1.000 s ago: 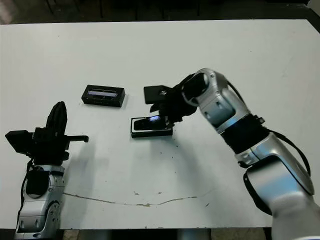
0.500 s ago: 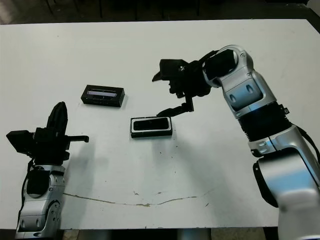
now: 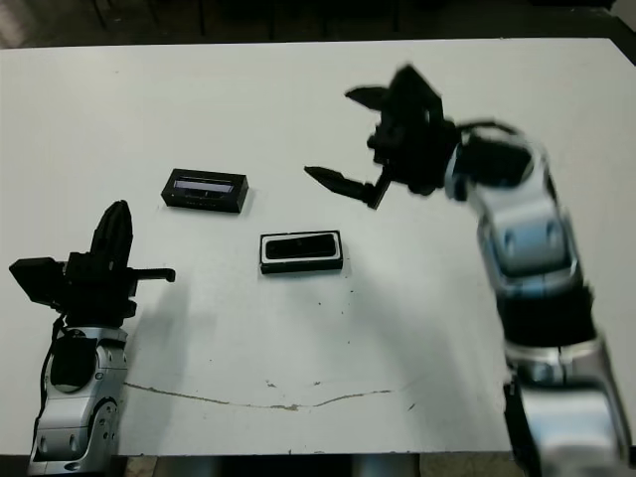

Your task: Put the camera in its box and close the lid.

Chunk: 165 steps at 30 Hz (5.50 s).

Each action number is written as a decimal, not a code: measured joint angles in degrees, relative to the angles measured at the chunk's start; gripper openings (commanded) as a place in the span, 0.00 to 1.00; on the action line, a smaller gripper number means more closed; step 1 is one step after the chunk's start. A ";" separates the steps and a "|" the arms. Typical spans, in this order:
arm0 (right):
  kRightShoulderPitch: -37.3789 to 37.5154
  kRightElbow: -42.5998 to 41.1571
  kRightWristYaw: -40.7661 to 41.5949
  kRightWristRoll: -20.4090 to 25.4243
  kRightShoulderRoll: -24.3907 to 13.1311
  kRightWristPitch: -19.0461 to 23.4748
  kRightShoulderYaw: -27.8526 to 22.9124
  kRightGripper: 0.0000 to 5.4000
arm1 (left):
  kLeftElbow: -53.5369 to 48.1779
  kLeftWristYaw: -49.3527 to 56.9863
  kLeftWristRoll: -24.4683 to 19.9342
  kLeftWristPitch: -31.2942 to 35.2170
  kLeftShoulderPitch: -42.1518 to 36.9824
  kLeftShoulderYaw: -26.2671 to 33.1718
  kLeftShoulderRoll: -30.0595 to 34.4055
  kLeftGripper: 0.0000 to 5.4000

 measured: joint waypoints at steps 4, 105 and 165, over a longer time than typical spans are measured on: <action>7.51 -2.76 -6.47 -5.89 0.28 -9.52 3.14 0.61 | -0.09 0.00 -0.03 0.06 -0.03 0.04 0.01 0.00; 26.37 -2.49 -15.32 15.00 3.64 3.14 -12.62 0.00 | 84.55 -26.11 31.21 6.40 -75.34 -27.98 17.53 0.00; 30.39 -8.09 -17.51 19.86 3.47 3.56 -13.89 0.00 | 78.17 -63.69 43.87 3.77 -71.81 -38.73 28.77 0.00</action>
